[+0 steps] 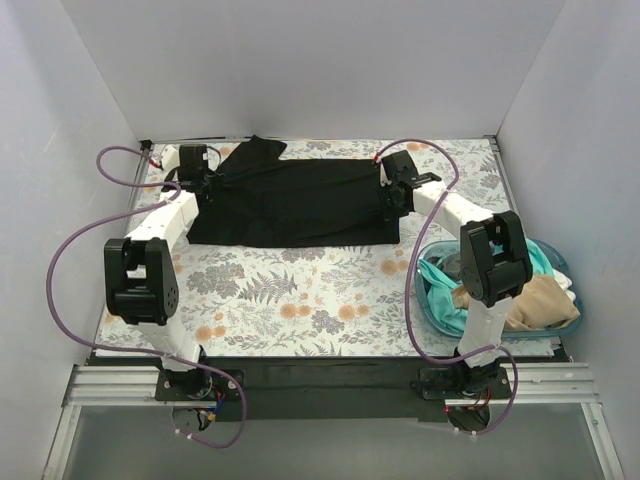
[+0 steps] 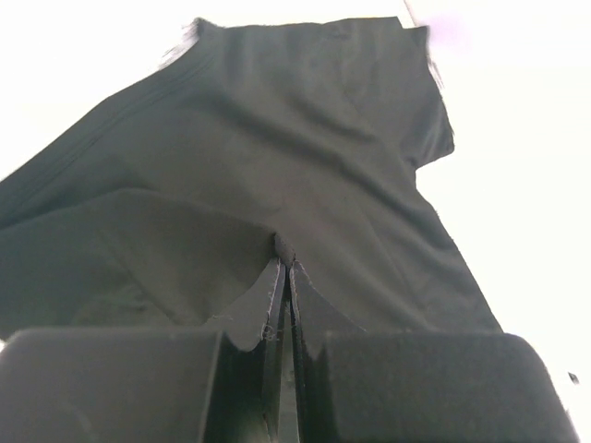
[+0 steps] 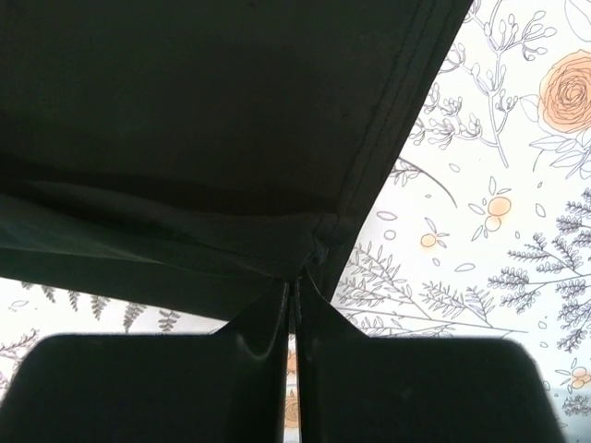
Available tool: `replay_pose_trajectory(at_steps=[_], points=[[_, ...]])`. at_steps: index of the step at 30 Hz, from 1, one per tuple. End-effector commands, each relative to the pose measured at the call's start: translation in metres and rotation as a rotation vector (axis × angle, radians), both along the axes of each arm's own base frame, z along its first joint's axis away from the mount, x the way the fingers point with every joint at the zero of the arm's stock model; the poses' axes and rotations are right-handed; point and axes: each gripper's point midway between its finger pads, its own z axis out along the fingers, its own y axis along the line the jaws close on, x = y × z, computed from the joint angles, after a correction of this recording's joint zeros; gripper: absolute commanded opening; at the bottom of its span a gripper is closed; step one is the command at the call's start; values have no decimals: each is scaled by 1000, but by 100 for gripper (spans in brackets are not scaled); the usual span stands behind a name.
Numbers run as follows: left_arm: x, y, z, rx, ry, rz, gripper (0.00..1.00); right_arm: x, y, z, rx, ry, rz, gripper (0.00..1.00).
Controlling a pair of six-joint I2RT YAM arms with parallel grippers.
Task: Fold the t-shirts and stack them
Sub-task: Fold the tshirt
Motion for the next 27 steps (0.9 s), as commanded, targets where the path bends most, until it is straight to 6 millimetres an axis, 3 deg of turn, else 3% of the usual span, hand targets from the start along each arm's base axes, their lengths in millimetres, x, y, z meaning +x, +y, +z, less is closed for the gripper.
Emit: replay_pose_trajectory(at_steps=[1,3,5,10,11,12,14,15,16,19,21,23,25,27], points=[[29,1,23,54,-79,-54,0,19,2,12,21,-35,5,1],[40,1,23,74,-88,-76,0,22,0,5,16,-24,3,1],[47,1,8,105,-54,-105,0,26,-1,5,11,-26,8,2],[64,19,2,162,-29,-36,0,44,-11,3,-9,-39,-22,13],[65,22,-5,165,-5,-23,8,48,-14,5,-19,-51,-34,20],[71,25,2,165,-21,-15,18,52,-15,12,-20,-69,-35,48],[75,20,2,154,-13,-44,41,54,-15,20,-15,-85,-35,61],[78,18,8,150,-22,-61,64,50,-15,21,-12,-82,-34,64],[79,14,12,147,-28,-85,92,48,-14,32,4,-99,-32,75],[70,4,18,108,-34,-127,95,31,-8,41,60,-92,-11,87],[59,1,27,91,-45,-133,95,19,5,51,148,-82,30,94],[42,-1,10,67,-4,-132,95,0,25,44,250,-34,108,98],[28,-4,6,44,7,-138,95,-8,34,41,299,-12,138,98],[12,-6,-17,25,57,-135,95,-11,44,33,342,19,167,98]])
